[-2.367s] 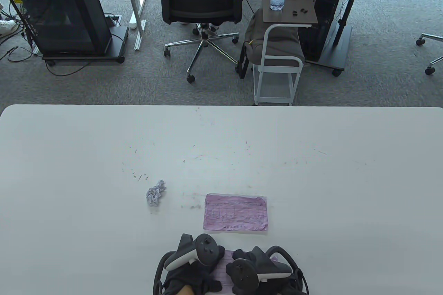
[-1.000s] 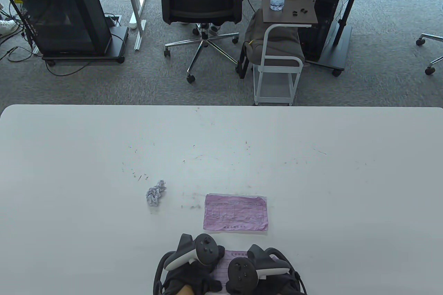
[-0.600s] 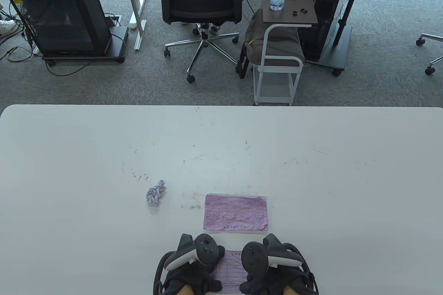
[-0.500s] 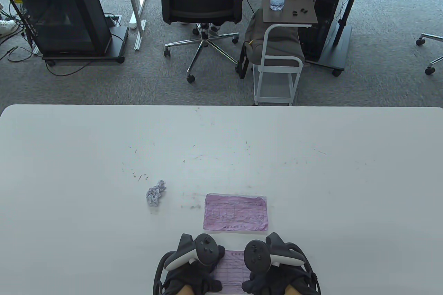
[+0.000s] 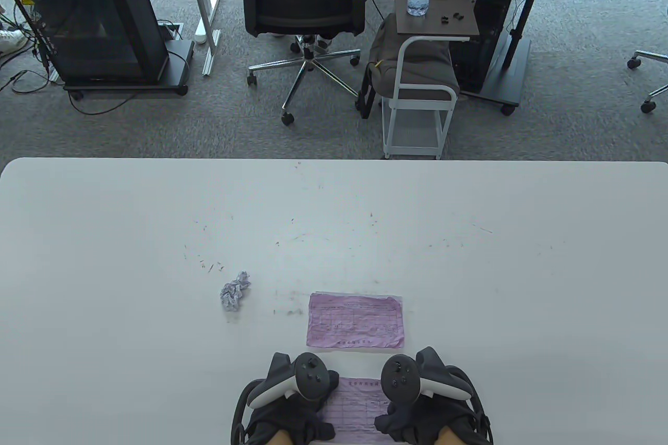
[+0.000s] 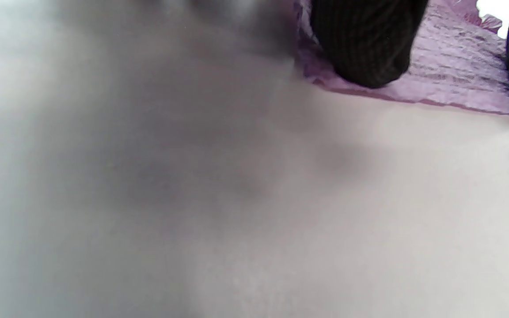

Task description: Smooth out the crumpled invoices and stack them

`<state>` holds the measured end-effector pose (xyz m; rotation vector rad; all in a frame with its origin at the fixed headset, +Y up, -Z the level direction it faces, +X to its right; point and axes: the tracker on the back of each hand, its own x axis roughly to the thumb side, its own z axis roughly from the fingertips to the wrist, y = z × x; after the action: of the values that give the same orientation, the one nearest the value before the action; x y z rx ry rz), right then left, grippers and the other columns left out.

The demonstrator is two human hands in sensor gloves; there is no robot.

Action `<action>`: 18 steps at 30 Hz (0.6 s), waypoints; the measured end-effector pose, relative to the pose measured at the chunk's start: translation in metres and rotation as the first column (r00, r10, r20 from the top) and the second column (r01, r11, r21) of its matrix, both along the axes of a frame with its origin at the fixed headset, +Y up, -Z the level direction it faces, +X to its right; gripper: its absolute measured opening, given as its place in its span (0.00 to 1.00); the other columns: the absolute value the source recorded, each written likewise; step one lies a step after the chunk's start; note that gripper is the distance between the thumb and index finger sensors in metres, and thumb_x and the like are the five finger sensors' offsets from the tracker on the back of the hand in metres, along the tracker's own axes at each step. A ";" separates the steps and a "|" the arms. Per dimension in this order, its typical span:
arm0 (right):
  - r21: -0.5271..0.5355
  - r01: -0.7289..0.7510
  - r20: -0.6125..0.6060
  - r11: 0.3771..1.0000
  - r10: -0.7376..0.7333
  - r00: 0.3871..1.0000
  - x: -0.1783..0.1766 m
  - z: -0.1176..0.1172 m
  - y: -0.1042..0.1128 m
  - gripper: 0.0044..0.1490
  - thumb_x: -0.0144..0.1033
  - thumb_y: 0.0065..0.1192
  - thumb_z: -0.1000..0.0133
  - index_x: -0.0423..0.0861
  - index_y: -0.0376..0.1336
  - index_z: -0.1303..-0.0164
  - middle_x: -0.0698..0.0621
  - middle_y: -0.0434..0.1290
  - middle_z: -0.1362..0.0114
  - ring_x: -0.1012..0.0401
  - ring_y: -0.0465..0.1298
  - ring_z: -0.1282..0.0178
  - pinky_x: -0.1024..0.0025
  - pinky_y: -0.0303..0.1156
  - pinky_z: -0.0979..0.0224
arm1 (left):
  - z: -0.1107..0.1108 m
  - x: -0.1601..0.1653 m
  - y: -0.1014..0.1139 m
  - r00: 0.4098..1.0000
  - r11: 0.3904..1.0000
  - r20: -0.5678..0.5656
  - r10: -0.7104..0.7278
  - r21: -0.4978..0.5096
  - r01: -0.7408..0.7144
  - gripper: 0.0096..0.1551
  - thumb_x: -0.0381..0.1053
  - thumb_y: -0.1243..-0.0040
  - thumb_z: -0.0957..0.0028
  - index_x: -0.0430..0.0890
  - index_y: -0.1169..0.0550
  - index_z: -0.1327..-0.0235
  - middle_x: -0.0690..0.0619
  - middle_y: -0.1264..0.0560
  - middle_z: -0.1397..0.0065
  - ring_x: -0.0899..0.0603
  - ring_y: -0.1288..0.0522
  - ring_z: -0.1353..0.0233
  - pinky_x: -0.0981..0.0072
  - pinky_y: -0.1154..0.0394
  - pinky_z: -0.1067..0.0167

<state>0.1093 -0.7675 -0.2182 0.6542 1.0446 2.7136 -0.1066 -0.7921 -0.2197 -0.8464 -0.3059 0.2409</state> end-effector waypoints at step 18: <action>0.342 0.056 0.174 0.938 -0.121 0.977 0.018 -0.006 0.013 0.41 0.45 0.63 0.39 0.38 0.48 0.25 0.29 0.57 0.23 0.38 0.68 0.33 0.42 0.74 0.41 | 0.000 0.000 0.000 1.000 1.000 0.006 0.007 0.005 -0.007 0.51 0.55 0.35 0.44 0.58 0.56 0.22 0.44 0.76 0.24 0.22 0.78 0.29 0.24 0.65 0.38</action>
<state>0.1271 -0.7549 -0.2238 0.4577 0.4986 2.8287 -0.1066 -0.7925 -0.2202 -0.8416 -0.3146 0.2438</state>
